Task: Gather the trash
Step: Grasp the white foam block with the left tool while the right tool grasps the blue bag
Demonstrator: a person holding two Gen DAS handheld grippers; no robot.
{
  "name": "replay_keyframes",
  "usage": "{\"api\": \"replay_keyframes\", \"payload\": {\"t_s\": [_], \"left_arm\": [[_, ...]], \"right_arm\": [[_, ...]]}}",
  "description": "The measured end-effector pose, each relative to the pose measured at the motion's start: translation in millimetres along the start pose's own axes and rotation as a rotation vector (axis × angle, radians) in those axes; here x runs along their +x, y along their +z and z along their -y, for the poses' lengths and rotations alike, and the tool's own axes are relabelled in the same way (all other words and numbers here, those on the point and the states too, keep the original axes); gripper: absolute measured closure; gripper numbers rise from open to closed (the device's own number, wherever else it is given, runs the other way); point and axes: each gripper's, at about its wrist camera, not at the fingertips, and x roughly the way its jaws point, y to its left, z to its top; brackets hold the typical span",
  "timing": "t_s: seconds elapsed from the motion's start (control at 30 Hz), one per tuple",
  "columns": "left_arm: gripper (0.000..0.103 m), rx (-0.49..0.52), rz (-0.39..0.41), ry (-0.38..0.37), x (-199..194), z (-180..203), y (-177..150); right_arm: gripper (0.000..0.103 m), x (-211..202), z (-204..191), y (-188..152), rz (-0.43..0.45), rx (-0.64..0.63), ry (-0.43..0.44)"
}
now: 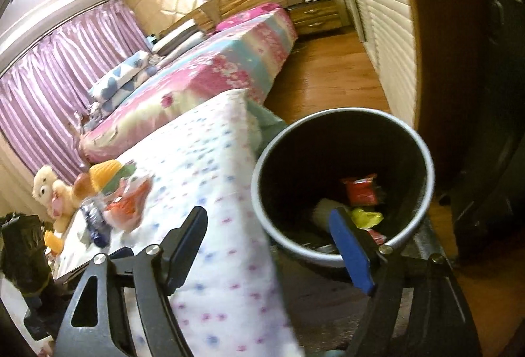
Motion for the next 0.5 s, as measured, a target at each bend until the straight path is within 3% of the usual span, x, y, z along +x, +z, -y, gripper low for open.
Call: {"api": "replay_keyframes", "payload": {"t_s": [0.5], "left_arm": [[0.044, -0.135, 0.05, 0.104, -60, -68, -25]], "right_arm": [[0.024, 21, -67, -29, -0.078, -0.082, 0.109]]}}
